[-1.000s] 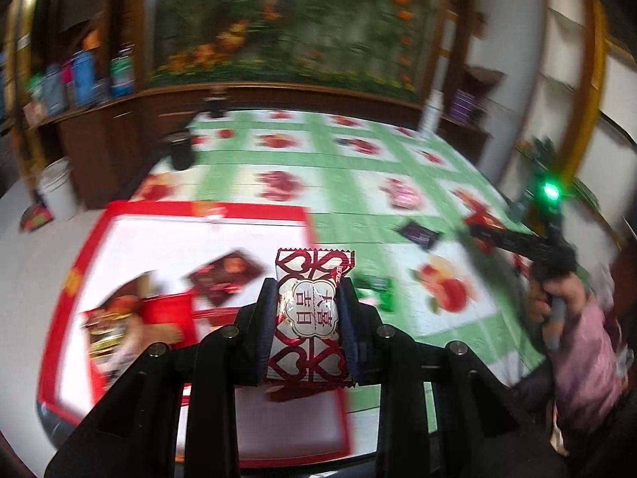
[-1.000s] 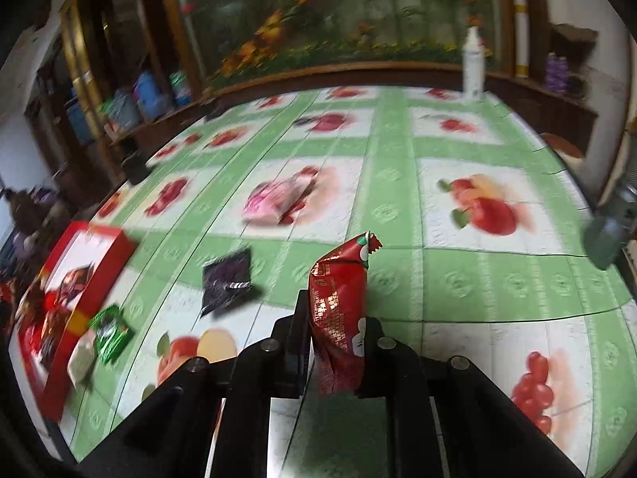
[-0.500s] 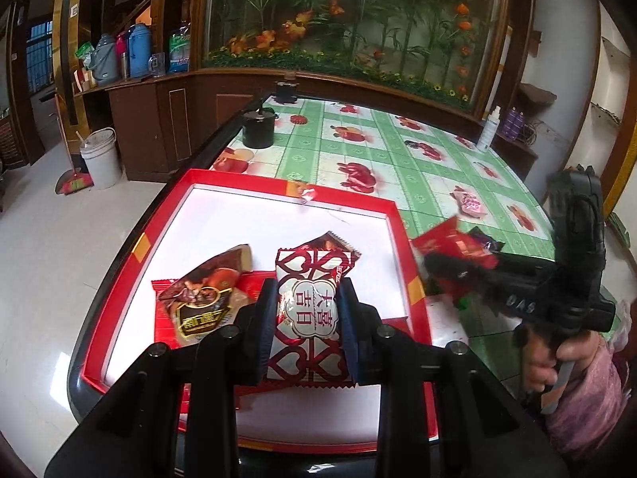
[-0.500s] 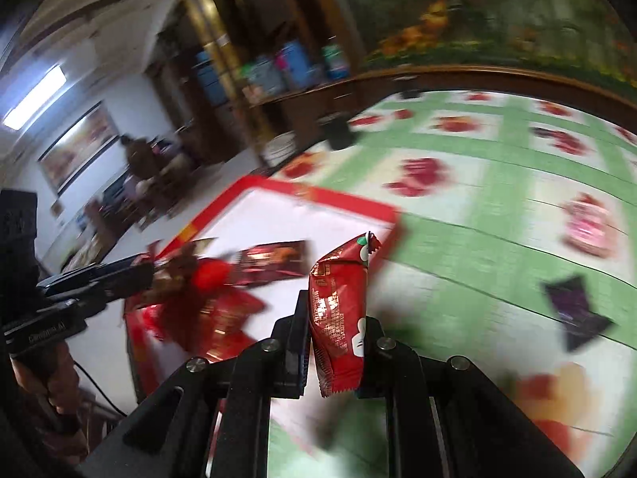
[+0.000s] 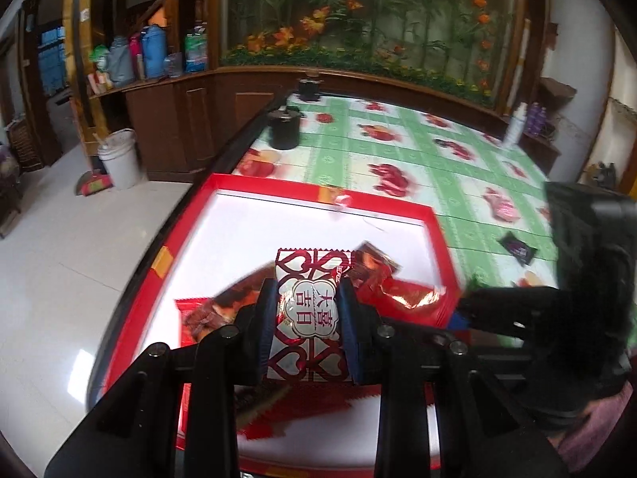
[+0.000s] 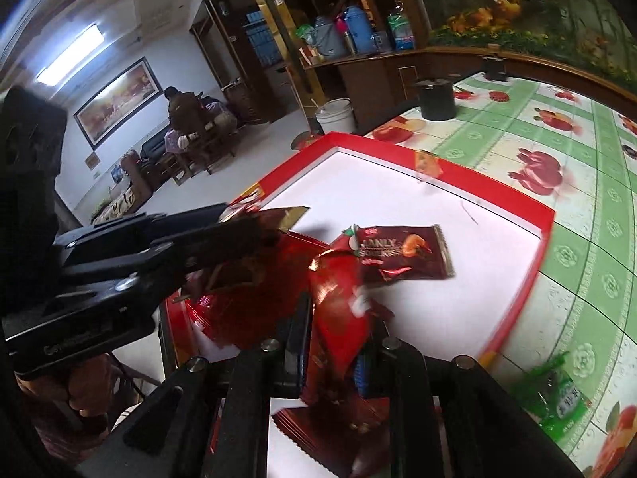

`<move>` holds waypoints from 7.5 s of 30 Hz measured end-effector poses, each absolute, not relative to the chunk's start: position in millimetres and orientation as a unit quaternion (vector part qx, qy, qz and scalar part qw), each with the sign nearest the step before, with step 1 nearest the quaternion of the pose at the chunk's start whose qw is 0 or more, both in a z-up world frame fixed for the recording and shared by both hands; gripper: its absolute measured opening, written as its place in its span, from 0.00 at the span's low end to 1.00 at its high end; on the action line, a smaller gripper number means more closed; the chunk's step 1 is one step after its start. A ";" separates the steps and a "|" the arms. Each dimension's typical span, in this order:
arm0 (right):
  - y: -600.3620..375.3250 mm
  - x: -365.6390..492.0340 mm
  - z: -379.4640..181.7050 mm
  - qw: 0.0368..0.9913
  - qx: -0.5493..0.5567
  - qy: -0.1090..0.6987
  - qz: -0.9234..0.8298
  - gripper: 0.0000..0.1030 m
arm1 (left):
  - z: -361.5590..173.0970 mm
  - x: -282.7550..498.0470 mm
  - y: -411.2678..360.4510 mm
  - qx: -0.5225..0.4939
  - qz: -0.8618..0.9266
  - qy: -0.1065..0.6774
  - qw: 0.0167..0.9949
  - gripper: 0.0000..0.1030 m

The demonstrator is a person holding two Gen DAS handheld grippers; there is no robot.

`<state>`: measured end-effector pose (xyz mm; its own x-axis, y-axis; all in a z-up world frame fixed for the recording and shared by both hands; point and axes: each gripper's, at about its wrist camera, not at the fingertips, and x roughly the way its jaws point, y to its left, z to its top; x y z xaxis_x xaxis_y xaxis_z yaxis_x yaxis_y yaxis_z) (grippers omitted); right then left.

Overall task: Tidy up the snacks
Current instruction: 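Carry both packets over the white tray and open both tools to drop them, then grasp a pink Lotso packet with the right tool while the left tool grasps a dark purple packet, then carry both packets over the white tray and open both tools to release them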

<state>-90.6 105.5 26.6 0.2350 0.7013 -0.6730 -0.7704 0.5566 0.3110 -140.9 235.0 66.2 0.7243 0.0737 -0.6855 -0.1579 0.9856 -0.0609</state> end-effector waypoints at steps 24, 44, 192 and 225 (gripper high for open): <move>-119.2 72.1 32.3 0.905 0.130 0.396 0.091 0.46 | 72.6 -131.4 204.2 -0.009 0.083 0.357 0.930 0.74; -111.1 100.3 10.7 0.888 0.070 0.448 0.073 0.36 | 68.2 -123.4 126.5 0.065 0.012 0.401 0.914 0.74; 17.7 -134.1 35.7 0.858 0.026 0.318 0.402 0.35 | 59.1 -182.8 191.5 -0.024 0.090 0.348 0.933 0.40; 106.3 -116.3 25.6 0.812 -0.006 0.371 0.450 0.35 | 32.3 -164.9 244.4 -0.046 0.135 0.388 0.911 0.41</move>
